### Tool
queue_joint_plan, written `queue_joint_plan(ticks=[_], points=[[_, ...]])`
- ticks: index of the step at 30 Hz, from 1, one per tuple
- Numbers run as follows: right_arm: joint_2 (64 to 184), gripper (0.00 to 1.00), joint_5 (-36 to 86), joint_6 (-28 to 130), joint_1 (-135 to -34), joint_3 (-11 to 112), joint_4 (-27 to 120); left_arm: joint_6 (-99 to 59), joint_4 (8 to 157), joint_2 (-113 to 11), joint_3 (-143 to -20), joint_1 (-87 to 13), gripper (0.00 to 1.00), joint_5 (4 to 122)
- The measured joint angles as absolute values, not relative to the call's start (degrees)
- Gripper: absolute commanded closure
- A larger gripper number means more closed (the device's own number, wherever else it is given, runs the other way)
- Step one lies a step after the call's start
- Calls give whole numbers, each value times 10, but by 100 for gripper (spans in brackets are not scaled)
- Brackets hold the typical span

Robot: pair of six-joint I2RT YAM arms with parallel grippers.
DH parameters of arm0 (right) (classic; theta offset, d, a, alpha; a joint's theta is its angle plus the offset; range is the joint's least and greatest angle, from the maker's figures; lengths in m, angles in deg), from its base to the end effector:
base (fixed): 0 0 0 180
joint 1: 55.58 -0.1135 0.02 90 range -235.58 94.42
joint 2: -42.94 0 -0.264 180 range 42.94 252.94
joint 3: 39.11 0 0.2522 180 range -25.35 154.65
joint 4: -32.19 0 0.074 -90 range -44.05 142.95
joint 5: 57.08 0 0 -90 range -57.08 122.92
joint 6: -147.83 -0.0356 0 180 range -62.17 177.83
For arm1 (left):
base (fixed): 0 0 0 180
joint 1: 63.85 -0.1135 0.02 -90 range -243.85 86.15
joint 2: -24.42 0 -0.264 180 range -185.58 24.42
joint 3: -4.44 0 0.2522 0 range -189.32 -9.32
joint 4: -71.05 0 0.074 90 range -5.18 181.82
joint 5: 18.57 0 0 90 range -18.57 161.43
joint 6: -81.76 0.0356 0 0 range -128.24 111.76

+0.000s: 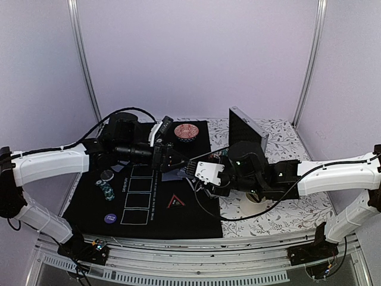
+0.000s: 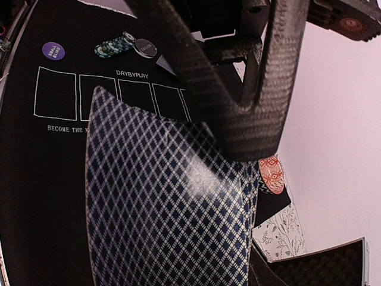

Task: Distribute texas hold em gaming equipment
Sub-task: Pick up the poker card from the face-down deck piles.

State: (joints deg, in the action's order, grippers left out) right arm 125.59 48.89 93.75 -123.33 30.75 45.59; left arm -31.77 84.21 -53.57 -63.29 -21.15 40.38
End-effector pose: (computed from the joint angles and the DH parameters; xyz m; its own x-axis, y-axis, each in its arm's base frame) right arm 0.1337 0.3011 0.2717 0.3318 -0.6784 -0.6555 -0.7429 0.2402 -0.6248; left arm 0.2147 -0.2231 0.2853 -0.6386 0.1239 -0.7595 0.7350 0.3906 -0.5543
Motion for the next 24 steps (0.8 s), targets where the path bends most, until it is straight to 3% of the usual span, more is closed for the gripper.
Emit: queue_joint_plan(ticks=[7,11,14,20,22,24], points=[[1256,60,489,941,-1236,307,456,-288,881,-563,-662,-201,12,377],[1256,60,489,945,-1236,307,456,-279,889,-567,-663,-201,27,353],[1257,60,489,948,-1236,307,455,-276,891,-578,-664,-200,41,328],[1260,60,488,952,-1236,307,456,-277,886,-589,-664,-197,97,288],[1260,59,491,952,-1238,308,456,-278,886,-589,-664,-202,100,284],[1260,42,492,952,-1238,308,456,-276,881,-589,-662,-202,100,281]])
